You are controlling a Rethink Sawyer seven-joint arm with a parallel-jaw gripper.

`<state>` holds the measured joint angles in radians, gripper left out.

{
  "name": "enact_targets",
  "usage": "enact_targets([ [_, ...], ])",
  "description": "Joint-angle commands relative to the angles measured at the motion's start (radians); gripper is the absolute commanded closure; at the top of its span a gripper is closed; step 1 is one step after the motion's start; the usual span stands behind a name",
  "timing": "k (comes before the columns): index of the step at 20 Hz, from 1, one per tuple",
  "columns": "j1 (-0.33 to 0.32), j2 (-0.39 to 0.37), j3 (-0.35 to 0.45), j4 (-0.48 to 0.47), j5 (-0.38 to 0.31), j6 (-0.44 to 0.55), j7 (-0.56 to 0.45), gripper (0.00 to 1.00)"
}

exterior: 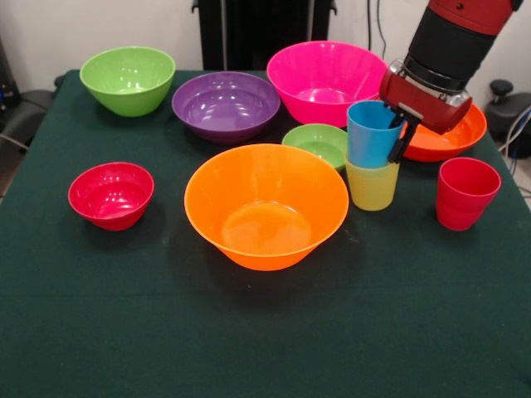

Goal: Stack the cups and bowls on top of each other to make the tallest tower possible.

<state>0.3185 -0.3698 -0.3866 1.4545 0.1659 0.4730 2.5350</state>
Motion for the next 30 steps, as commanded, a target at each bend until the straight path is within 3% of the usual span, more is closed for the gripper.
enact_targets([
  [1,-0.001,0.047,0.044,0.019,0.036,-0.025,0.175,1.0],
  [9,0.014,0.05,0.036,0.005,0.049,-0.01,0.17,1.0],
  [10,0.015,0.05,0.036,0.004,0.049,-0.01,0.165,0.0],
  [30,-0.018,0.014,0.067,0.025,0.047,-0.081,0.138,0.0],
])
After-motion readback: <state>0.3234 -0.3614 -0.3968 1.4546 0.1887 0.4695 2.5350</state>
